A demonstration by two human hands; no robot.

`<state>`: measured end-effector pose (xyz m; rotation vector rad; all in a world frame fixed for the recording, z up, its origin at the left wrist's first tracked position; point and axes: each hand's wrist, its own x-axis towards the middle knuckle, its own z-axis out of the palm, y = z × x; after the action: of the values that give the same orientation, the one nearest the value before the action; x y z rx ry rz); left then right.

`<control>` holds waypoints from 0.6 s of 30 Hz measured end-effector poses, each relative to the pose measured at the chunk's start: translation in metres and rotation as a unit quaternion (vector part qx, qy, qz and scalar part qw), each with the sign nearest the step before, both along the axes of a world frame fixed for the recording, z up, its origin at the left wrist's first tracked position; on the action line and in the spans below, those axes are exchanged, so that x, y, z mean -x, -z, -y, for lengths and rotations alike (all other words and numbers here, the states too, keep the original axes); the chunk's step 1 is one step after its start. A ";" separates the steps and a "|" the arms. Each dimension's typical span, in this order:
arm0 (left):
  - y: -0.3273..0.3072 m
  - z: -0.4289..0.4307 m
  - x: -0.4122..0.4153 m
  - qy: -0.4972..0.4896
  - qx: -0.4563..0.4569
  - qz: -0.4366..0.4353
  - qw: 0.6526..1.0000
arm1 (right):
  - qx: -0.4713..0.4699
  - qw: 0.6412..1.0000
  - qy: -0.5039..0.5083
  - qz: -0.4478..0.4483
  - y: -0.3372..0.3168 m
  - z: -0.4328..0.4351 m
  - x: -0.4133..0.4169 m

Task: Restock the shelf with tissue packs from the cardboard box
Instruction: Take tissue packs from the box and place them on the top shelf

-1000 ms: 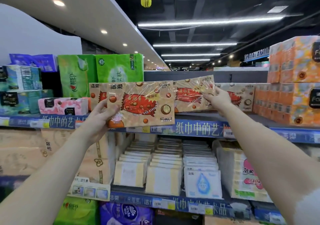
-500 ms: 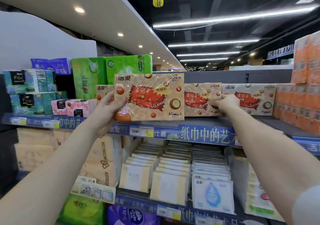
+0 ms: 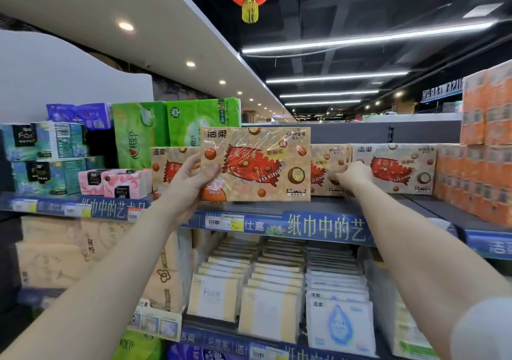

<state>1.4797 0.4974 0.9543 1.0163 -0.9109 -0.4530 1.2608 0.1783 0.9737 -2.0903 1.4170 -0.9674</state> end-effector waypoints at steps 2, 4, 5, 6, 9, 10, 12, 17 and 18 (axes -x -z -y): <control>0.000 0.004 0.003 0.001 -0.001 0.003 1.000 | -0.020 1.000 -0.017 0.004 -0.002 -0.001 0.004; -0.001 0.011 0.007 0.001 0.004 0.000 1.000 | -0.031 0.999 -0.018 0.037 -0.007 -0.005 0.010; -0.002 0.015 0.010 0.004 0.007 -0.001 1.000 | -0.035 0.997 -0.014 0.071 -0.010 -0.008 0.014; -0.002 0.020 0.014 0.006 0.010 -0.001 1.000 | -0.044 0.992 -0.021 0.118 -0.013 -0.011 0.019; -0.005 0.042 0.032 0.020 0.027 -0.006 0.999 | -0.124 0.931 -0.136 0.315 -0.025 -0.039 0.047; -0.007 0.051 0.039 0.028 0.031 -0.011 0.999 | -0.143 0.907 -0.191 0.346 -0.028 -0.052 0.060; -0.010 0.071 0.053 0.045 0.028 -0.025 0.998 | -0.130 0.892 -0.280 0.329 -0.032 -0.074 0.089; -0.020 0.129 0.090 0.058 0.016 0.003 0.998 | 0.004 0.932 -0.252 0.259 -0.026 -0.073 0.137; -0.022 0.141 0.098 0.057 0.005 0.021 0.998 | 0.015 0.934 -0.229 0.273 -0.024 -0.065 0.144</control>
<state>1.3818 0.3565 0.9766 0.9715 -1.0102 -0.5242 1.1170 0.2431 0.9981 -1.8371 0.6072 -1.2335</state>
